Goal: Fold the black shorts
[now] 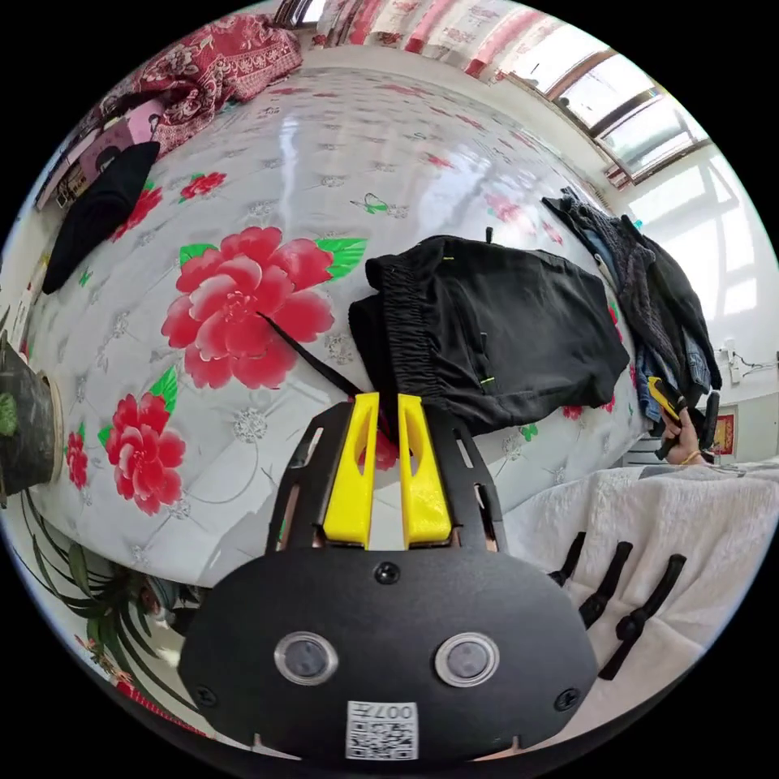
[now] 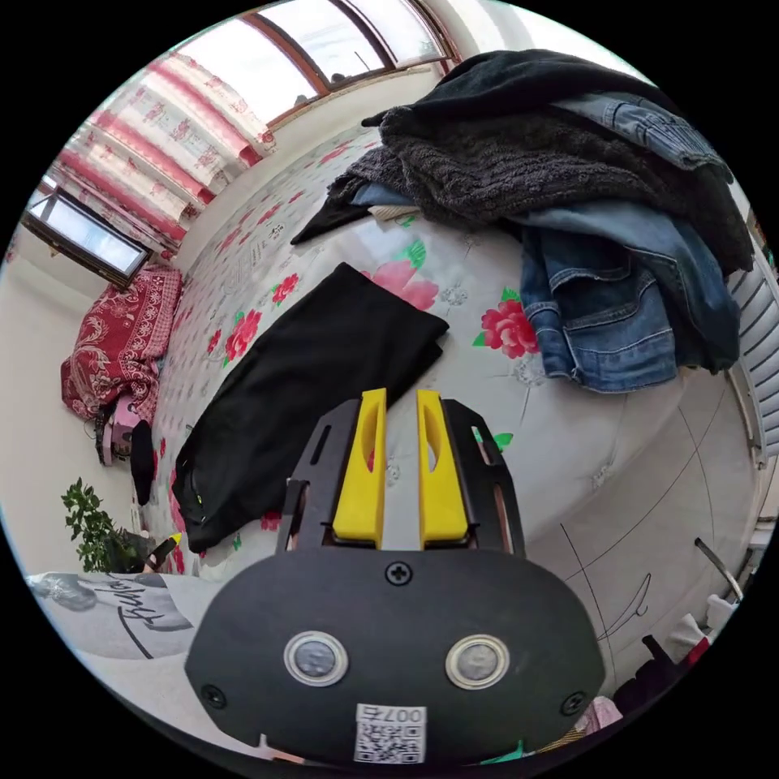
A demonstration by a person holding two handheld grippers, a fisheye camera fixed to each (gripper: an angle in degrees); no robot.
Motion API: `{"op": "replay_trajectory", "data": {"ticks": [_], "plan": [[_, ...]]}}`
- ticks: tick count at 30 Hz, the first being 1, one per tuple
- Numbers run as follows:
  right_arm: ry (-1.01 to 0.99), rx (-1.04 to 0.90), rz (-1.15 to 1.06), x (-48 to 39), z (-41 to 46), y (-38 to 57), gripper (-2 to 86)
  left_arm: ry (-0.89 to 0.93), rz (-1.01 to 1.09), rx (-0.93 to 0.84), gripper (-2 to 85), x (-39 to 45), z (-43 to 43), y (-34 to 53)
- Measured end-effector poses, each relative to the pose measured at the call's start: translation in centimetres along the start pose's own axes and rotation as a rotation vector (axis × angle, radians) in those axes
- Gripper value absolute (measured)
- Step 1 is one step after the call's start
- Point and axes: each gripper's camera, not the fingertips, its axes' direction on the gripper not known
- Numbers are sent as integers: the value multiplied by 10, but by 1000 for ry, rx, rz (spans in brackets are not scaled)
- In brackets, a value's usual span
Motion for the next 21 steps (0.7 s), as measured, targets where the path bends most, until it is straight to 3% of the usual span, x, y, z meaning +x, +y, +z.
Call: {"op": "replay_trajectory", "data": {"ticks": [4,12,17,21], "plan": [[-138,-81,-38,-1,14,47,55,-80,176,117,55,31,-20,12],[-339,-310,-204,-47,81,85,84,88,523,155,85,115,29,28],[-436,-153,-237,-63,57,62,86,4,492,-11,81,120,78,12],[-460,-106,-316,-65,41,49,89,25,390,-8,79,102,78,-1]]}}
